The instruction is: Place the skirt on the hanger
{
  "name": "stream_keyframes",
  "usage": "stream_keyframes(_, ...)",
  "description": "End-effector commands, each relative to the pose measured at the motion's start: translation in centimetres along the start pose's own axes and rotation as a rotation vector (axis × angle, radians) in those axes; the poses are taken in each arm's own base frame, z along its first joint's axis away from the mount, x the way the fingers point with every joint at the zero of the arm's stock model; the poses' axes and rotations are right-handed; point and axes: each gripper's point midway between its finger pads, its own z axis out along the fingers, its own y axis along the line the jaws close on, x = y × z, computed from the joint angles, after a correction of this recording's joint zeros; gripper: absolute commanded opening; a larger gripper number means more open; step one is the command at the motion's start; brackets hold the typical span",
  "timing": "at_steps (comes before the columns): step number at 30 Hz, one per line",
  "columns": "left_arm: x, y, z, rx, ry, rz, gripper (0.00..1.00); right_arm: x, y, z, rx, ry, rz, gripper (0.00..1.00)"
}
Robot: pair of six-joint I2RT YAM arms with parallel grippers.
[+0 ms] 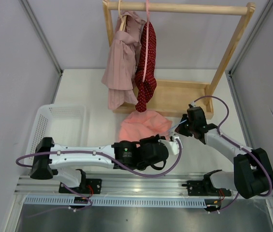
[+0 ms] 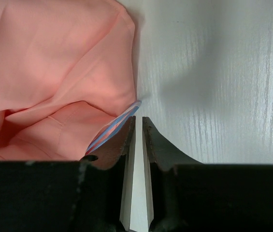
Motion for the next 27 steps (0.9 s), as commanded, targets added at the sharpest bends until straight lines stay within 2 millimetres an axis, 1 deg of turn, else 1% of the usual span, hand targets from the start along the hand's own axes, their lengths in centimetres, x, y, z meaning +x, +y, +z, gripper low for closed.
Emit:
stream_keyframes(1, -0.5, 0.1, 0.1, 0.045, 0.019, -0.037, 0.0, -1.0, 0.8, -0.4, -0.026, -0.038, -0.022, 0.17)
stream_keyframes(6, 0.2, -0.1, 0.6, 0.093, 0.057, -0.017, 0.0, -0.9, 0.5, -1.1, -0.028, -0.064, -0.018, 0.17)
stream_keyframes(8, -0.1, 0.3, 0.6, 0.103, 0.062, -0.023, 0.0, -0.6, 0.1, -1.2, -0.023, -0.066, -0.013, 0.17)
stream_keyframes(12, 0.6, 0.6, 0.9, 0.122, 0.104, -0.009, 0.0, -0.3, -0.2, -1.4, -0.019, -0.067, 0.001, 0.17)
stream_keyframes(15, 0.4, 1.2, 1.1, 0.099, 0.112, 0.003, 0.0, 0.0, -0.4, -1.3, -0.014, -0.061, 0.004, 0.17)
stream_keyframes(20, -0.5, 3.5, 1.0, -0.015, 0.086, 0.025, 0.0, -0.1, -0.4, -1.1, -0.013, -0.058, 0.004, 0.18)
stream_keyframes(24, -0.7, 3.7, 1.0, 0.001, 0.091, 0.078, 0.0, -0.3, -0.2, -1.1, -0.019, -0.063, 0.005, 0.19)
stream_keyframes(25, -0.4, 3.6, 0.9, 0.006, 0.105, 0.097, 0.0, -0.4, -0.2, -1.1, -0.018, -0.066, 0.006, 0.19)
stream_keyframes(27, -0.5, 3.6, 0.9, 0.011, 0.113, 0.126, 0.0, -0.4, -0.1, -1.0, -0.019, -0.063, 0.004, 0.19)
